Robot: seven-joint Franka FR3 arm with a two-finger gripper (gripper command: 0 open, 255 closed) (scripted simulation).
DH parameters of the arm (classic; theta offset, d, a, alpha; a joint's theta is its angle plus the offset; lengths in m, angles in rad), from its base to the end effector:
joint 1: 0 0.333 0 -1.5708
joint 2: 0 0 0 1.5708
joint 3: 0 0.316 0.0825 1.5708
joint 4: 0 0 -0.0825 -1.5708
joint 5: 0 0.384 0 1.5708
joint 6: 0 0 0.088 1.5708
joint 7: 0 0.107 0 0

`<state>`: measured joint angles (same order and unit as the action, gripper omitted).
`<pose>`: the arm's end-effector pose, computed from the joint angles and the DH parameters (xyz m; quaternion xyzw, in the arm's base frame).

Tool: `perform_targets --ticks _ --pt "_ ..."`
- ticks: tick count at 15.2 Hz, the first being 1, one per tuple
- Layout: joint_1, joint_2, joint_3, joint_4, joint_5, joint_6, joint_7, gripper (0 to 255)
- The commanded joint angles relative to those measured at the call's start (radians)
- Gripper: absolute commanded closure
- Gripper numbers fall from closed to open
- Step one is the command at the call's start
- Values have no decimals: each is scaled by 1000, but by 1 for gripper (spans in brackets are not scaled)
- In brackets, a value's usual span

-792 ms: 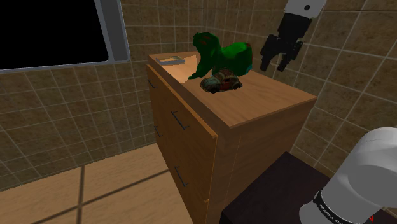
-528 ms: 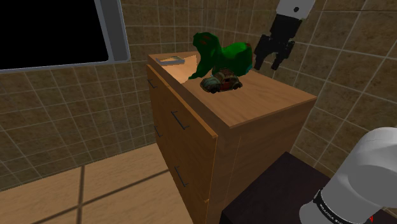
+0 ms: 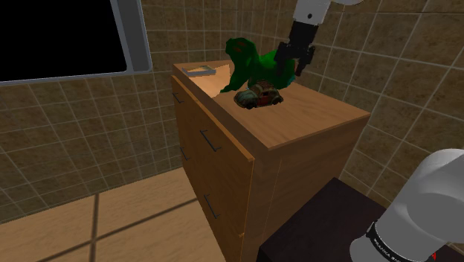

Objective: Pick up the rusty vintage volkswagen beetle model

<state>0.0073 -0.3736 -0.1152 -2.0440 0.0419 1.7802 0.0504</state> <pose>0.4486 -0.0528 0.6035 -0.9945 0.0793 -0.0547 0.0403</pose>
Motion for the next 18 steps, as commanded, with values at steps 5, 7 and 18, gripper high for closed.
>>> perform_targets --ticks 5,7,18 --pt "-1 246 -20 223 -2 5 -40 0" --pt "-3 331 -26 312 0 -4 -53 0" --pt "-15 534 -33 463 9 34 -84 0"
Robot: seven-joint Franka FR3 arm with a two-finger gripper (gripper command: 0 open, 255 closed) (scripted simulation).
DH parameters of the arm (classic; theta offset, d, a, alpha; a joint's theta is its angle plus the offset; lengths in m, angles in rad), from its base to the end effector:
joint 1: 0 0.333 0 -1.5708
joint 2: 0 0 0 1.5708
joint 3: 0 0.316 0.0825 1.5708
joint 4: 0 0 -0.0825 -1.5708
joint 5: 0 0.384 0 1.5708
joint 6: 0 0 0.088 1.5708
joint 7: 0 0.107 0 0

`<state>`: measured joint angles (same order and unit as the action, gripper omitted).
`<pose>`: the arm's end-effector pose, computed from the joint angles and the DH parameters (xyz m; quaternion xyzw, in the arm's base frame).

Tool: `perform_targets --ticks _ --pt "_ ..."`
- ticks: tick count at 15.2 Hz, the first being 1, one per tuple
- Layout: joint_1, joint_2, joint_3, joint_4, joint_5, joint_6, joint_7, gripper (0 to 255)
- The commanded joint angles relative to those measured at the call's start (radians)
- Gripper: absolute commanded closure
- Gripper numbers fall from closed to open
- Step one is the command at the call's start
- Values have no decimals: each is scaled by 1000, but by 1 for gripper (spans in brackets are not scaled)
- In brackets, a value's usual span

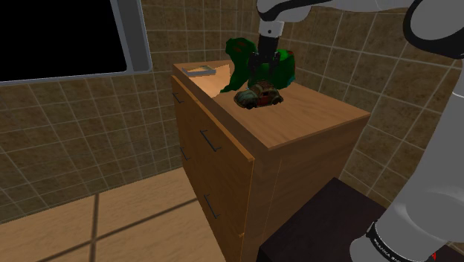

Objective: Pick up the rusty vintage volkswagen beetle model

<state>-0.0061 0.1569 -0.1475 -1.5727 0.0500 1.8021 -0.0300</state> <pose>0.6125 -0.0843 0.5536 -0.9971 0.0652 -0.0382 0.0096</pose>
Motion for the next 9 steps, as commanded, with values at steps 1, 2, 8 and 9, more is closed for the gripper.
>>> perform_targets --ticks 1,2,8,9 --pt "-1 3 -1 -22 1 25 -4 0" --pt "-1 2 -1 -31 1 33 -4 0" --pt "-1 7 0 -25 2 32 -3 255" --pt "-1 8 0 -24 2 32 -3 255"
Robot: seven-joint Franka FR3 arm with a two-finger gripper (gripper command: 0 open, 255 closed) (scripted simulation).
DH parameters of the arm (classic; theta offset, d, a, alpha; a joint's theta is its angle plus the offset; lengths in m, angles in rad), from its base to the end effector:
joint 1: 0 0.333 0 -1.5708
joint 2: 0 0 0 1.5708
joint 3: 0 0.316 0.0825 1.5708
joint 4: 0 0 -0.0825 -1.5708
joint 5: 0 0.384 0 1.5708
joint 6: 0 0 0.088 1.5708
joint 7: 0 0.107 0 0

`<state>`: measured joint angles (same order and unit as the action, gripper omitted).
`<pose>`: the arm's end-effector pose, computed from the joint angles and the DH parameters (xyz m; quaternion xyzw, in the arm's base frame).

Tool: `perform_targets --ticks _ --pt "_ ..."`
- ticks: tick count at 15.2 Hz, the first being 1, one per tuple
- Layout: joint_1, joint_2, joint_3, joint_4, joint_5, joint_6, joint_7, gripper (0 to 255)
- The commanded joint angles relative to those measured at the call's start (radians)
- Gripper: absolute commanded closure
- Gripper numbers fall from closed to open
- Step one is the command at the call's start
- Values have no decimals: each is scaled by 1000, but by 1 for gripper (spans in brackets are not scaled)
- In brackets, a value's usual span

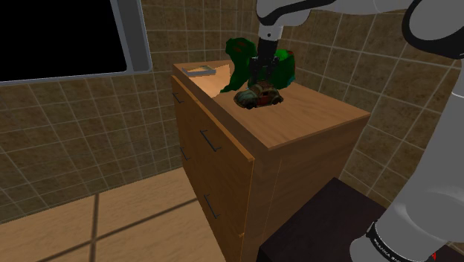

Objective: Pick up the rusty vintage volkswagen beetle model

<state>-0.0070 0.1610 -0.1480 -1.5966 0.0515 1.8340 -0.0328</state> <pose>0.6144 -0.0856 0.5425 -0.9970 0.0653 -0.0402 0.0096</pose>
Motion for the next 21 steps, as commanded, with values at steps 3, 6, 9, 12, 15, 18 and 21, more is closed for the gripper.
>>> perform_targets --ticks 3,6,9,12,15,18,21 --pt "1 2 0 -4 0 2 1 255" --pt "-1 -1 -1 22 -1 -26 0 255" --pt "-2 4 -1 68 0 -68 0 255" --pt "-3 10 -2 117 1 -110 1 255" --pt "-5 19 -2 170 2 -154 1 255" --pt "-6 31 -3 227 4 -200 2 255" --pt "-7 36 -3 250 4 -218 2 255"
